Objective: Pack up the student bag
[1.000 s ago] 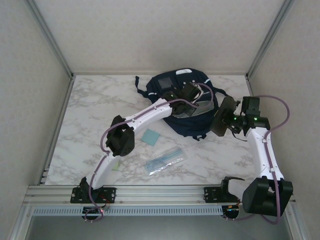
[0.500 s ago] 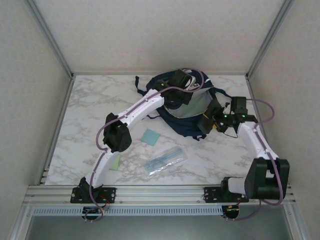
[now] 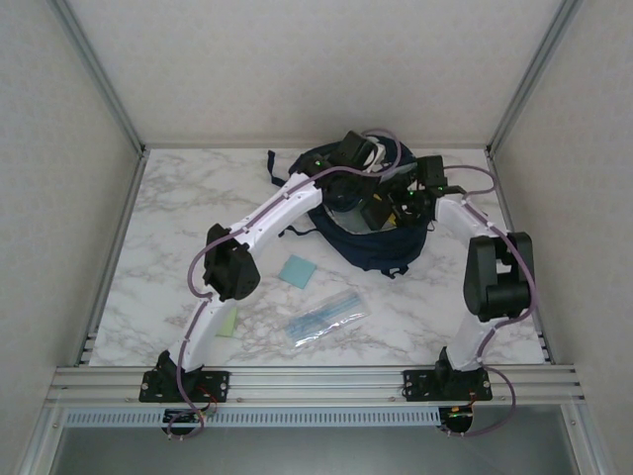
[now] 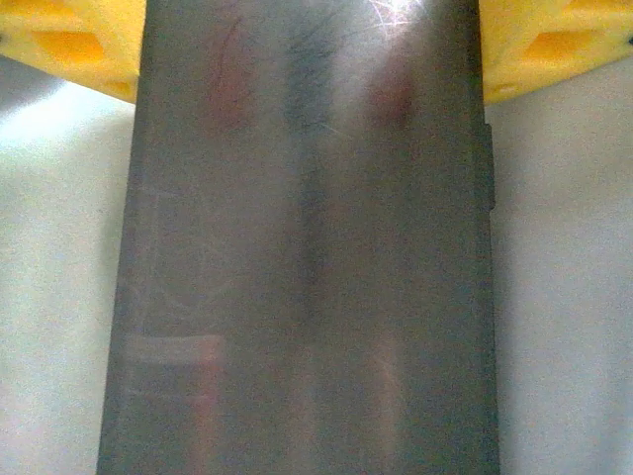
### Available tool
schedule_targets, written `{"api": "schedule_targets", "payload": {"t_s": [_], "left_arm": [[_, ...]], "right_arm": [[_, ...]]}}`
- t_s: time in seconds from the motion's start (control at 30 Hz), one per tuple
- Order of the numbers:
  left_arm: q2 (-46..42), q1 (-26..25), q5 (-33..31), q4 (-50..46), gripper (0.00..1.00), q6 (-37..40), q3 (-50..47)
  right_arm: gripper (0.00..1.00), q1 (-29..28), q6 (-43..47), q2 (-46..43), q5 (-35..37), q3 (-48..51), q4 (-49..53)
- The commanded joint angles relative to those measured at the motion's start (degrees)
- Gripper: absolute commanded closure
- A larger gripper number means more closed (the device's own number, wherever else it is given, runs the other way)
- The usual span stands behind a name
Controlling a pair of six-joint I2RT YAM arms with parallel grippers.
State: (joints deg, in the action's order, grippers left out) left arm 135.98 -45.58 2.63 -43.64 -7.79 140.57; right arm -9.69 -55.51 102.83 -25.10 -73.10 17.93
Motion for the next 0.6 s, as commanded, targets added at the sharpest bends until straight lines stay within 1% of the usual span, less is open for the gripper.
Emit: {"api": "schedule_targets", "payload": {"t_s": [0.0,0.03,0.1,0.17,0.27,0.33,0.43,0.5,0.53,0.57], "left_arm": [[-1.8,0.5,1.2,0.1,1.00,-2.0,2.2],[-2.1,0.5,1.2,0.2,1.00,-2.0,2.4],[-2.5,0.7,1.3,0.7,1.00,-2.0,2.3],[-2.7,0.8,1.2,0.9,1.00,-2.0,2.5],[-2.7,1.2,1.5,0.8,1.00,-2.4,3.0],[-3.0,1.4,1.7,0.7,1.00,-2.7,3.0],[-3.5,1.4,2.2,0.7,1.00,-2.7,3.0],[-4.0,1.3,3.1,0.9,1.00,-2.9,3.0],[-4.2,1.3,3.6,0.9,1.00,-3.1,3.0],[-4.4,1.4,4.0,0.9,1.00,-3.3,3.0]], "right_arm": [[0.40,-1.3,-3.4,2.5,0.5,-2.7,-3.5],[0.38,-1.4,-3.9,2.7,0.9,-2.7,-4.0],[0.28,-1.7,-4.7,3.2,1.2,-2.7,-4.9],[0.21,-1.8,-5.1,3.6,0.5,-2.9,-6.0],[0.11,-1.8,-2.7,4.1,-0.9,-4.2,-4.8],[0.07,-1.8,0.2,3.5,-0.4,-4.7,-1.6],[0.08,-1.7,2.4,1.5,2.6,-2.9,0.3],[0.12,-1.7,2.1,1.3,3.5,-0.9,-2.0],[0.18,-1.8,1.4,1.7,3.3,-0.1,-4.1],[0.27,-1.8,0.7,2.3,2.4,0.6,-7.0]]}}
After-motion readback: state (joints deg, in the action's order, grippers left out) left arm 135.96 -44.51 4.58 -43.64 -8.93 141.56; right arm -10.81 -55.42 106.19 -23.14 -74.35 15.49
